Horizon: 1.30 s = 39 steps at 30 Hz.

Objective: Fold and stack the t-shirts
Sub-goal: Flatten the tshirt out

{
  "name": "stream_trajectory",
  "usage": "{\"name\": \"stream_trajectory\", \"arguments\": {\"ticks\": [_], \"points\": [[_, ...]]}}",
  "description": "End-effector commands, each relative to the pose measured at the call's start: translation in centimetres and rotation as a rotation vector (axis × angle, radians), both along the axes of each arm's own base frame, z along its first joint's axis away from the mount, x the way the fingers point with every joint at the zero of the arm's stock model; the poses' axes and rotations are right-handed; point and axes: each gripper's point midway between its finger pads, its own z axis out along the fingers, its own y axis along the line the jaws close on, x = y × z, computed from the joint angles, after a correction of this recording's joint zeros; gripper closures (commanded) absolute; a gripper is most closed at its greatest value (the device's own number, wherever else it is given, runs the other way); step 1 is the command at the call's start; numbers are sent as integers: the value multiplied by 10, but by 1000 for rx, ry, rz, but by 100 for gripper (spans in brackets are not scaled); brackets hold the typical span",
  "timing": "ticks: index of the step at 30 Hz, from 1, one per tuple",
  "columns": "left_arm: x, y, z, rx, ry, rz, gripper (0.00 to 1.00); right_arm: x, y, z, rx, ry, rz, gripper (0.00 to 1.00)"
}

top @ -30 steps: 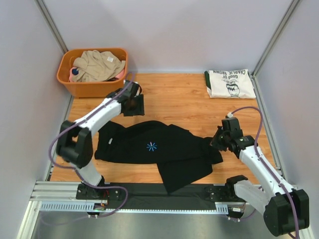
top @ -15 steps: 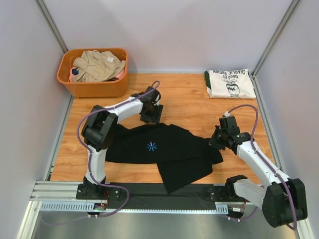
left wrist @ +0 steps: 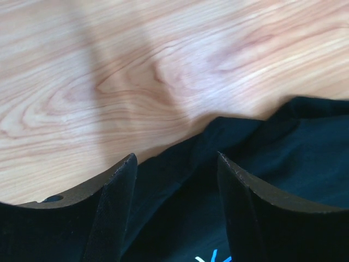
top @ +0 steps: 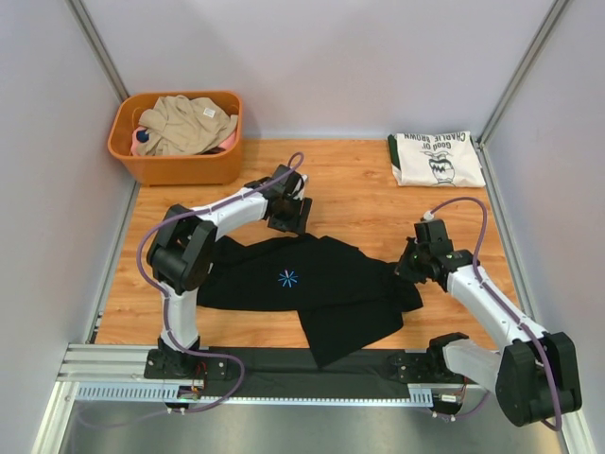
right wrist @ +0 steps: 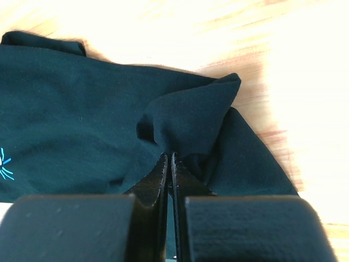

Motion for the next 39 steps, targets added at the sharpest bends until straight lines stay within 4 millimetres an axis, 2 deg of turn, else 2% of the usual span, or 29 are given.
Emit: {"name": "stream_trajectory", "arguments": {"ticks": [1, 4, 6, 9, 12, 13, 14, 16, 19, 20, 21, 22, 23, 25, 26, 28, 29, 30, 32, 33, 34, 35, 36, 37, 38, 39], "points": [[1, -23, 18, -51, -66, -97, 32, 13, 5, 8, 11, -52, 19, 100], [-7, -31, 3, -19, -41, -127, 32, 14, 6, 5, 11, -46, 25, 100], [-3, -25, -11, 47, -35, -97, 33, 14, 6, 4, 8, -44, 29, 100], [2, -13, -24, 126, -25, -33, 44, 13, 5, 4, 3, -43, 30, 100], [7, -16, -22, 123, -34, -34, 72, 13, 4, 3, -2, -44, 34, 100], [8, -17, -20, 123, -36, -37, 87, 13, 4, 3, -3, -43, 32, 100], [15, -18, -12, 122, -58, -30, 98, 13, 4, 3, -4, -43, 34, 100], [18, -11, -1, 157, -72, -6, 100, 15, 5, 5, 2, -46, 36, 100], [24, 2, 41, 171, -135, 46, 100, 17, 4, 13, -9, -52, 46, 100], [25, 6, 55, 163, -153, 61, 100, 23, 6, 26, -8, -82, 53, 100], [21, 12, 84, 138, -191, 82, 100, 26, 4, 36, -15, -104, 52, 100], [21, 19, 102, 133, -224, 102, 100, 25, 2, 42, -29, -107, 63, 100], [15, 29, 135, 102, -275, 123, 100, 33, 3, 67, -26, -171, 65, 100], [9, 42, 168, 89, -338, 149, 100, 33, 0, 89, -38, -213, 68, 100], [1, 51, 197, 61, -392, 161, 100, 36, -1, 117, -37, -288, 71, 100], [-12, 66, 222, 60, -429, 179, 100, 33, -5, 144, -46, -345, 70, 100], [-23, 75, 248, 26, -479, 192, 100, 29, -7, 162, -46, -399, 74, 100], [-32, 83, 258, 23, -490, 198, 100, 28, -8, 191, -38, -469, 71, 100], [-47, 94, 283, -10, -537, 213, 100, 18, -11, 219, -35, -533, 75, 100], [-63, 106, 308, -52, -590, 224, 100, 8, -12, 239, -27, -599, 90, 100], [-73, 112, 323, -79, -624, 227, 100, -1, -14, 265, -17, -665, 96, 100], [-91, 124, 347, -124, -686, 227, 100, -14, -16, 285, -8, -734, 103, 100], [-101, 131, 361, -150, -721, 228, 100, -24, -16, 300, -4, -790, 126, 100], [-113, 136, 380, -196, -767, 216, 100, -38, -18, 327, 8, -871, 132, 100], [-134, 148, 402, -241, -837, 203, 100, -57, -22, 347, 15, -954, 137, 100], [-145, 152, 416, -274, -880, 187, 100, -69, -25, 364, 17, -1014, 138, 100]]}}
